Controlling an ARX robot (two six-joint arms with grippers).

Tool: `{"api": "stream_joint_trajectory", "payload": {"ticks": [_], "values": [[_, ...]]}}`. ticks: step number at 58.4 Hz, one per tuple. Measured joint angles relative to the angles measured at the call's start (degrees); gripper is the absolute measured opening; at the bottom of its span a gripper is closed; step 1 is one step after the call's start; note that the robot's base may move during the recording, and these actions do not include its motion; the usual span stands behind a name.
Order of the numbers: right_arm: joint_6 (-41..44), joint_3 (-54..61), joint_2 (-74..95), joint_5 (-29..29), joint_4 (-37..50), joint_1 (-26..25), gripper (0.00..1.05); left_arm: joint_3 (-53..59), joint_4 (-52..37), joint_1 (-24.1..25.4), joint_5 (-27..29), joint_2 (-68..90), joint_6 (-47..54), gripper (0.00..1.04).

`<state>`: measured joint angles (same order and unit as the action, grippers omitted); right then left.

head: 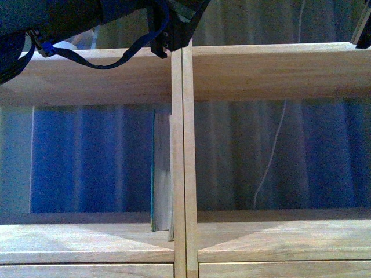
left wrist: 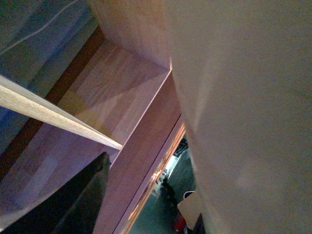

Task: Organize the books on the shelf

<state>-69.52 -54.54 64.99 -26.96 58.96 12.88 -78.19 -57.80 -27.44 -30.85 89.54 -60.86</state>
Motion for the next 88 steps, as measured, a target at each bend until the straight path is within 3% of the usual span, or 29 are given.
{"api": "stream_joint_trajectory", "payload": {"ticks": [12, 22, 26, 30, 37, 44, 57, 62, 69, 77, 88], "values": [[0.3, 0.6, -0.9, -0.9, 0.0, 1.2, 0.07, -0.3, 0.1, -1.1, 1.1, 0.1, 0.0, 0.44], [1.5, 0.7, -0.9, -1.0, -0.7, 1.7, 0.07, -0.3, -1.3, -1.2, 1.1, 0.1, -1.8, 0.24], [2.0, 0.7, -0.8, -1.1, -1.0, 1.8, 0.17, -0.3, -2.2, -1.2, 1.1, -0.2, -2.7, 0.17], [1.9, 0.7, -0.7, -1.6, -0.9, 2.0, 0.25, -0.1, -3.1, -1.1, 1.3, -0.4, -3.2, 0.16], [1.1, 0.7, -0.3, -2.3, 0.7, 1.2, 0.50, 1.9, -5.6, 0.3, 2.4, -1.1, -4.6, 0.16], [0.0, 1.0, -0.2, -2.5, 1.6, -1.2, 0.65, 4.2, -6.6, 2.3, 3.0, -2.6, -4.9, 0.16], [-1.9, 3.3, -0.1, -4.5, 3.3, -12.5, 0.98, 11.3, -2.7, 9.2, 3.5, -10.2, -1.3, 0.16], [0.0, 4.0, -0.3, -4.6, -0.1, -17.4, 0.98, 13.4, 0.9, 11.8, 3.9, -13.3, 2.9, 0.16], [9.1, 6.1, -2.2, -3.0, -8.6, -23.1, 0.98, 15.9, 5.5, 14.7, 4.5, -17.0, 11.1, 0.16], [28.5, 10.2, -6.9, 0.5, -16.0, -28.0, 0.98, 17.3, 13.2, 15.9, 7.7, -19.3, 25.2, 0.16], [49.5, 15.1, -12.8, 0.1, -15.7, -34.5, 0.98, 18.2, 18.9, 18.1, 13.2, -18.1, 43.4, 0.16]]}}
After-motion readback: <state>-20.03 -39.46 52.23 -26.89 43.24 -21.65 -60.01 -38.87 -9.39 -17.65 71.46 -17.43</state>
